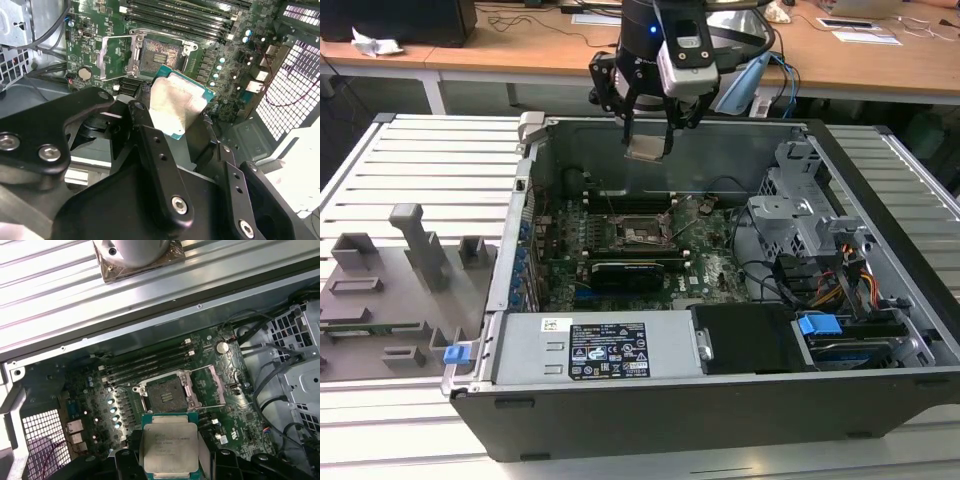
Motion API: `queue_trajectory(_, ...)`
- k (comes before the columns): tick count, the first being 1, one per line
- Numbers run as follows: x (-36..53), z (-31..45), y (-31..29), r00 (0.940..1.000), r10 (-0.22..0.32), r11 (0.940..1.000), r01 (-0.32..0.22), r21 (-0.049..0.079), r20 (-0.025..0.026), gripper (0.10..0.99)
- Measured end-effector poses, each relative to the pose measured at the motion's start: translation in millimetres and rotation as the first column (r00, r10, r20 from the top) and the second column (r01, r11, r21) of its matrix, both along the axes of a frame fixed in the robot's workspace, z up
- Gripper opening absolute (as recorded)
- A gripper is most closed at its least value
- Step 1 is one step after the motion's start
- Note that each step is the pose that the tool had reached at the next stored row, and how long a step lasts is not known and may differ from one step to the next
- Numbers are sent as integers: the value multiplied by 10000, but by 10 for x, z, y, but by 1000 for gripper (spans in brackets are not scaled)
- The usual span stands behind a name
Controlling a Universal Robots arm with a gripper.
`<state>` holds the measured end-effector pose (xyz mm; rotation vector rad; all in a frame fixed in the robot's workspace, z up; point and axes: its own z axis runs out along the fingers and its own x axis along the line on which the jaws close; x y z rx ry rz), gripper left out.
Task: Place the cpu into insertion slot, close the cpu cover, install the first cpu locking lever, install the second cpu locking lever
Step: 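Place the cpu into insertion slot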
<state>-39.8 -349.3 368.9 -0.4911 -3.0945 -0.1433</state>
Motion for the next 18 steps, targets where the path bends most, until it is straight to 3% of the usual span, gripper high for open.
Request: queue_trajectory(18, 0, -2, 0, 9963, -858, 9963, 858, 0, 0, 525)
